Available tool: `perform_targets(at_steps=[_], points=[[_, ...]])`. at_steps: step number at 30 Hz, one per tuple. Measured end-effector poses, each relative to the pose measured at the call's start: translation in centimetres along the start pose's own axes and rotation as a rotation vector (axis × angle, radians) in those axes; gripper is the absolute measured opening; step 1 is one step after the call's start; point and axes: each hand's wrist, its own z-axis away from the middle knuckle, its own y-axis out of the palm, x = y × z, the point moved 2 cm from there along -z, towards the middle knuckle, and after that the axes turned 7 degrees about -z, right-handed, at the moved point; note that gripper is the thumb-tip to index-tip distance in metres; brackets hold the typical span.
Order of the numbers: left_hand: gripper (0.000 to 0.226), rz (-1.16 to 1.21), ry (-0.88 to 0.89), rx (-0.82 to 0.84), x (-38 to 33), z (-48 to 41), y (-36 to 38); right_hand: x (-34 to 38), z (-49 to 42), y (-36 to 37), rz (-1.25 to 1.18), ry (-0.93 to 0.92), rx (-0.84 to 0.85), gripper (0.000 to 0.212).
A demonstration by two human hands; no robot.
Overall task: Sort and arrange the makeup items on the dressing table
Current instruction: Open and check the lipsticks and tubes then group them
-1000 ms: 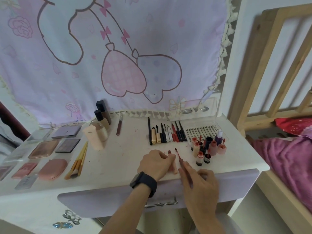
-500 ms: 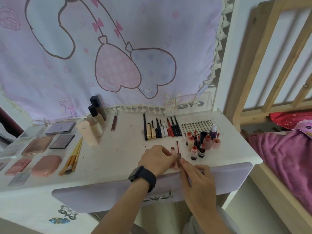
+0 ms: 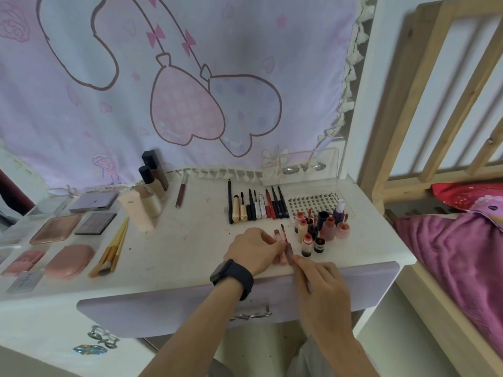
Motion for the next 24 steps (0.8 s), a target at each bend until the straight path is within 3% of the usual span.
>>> perform_targets(at_steps=[24], points=[[0.033,0.014,0.029,0.045,-1.04,0.38,-0.04,-0.23,-0.01,-0.06,-0.04,0.041,-0.012,0.028]])
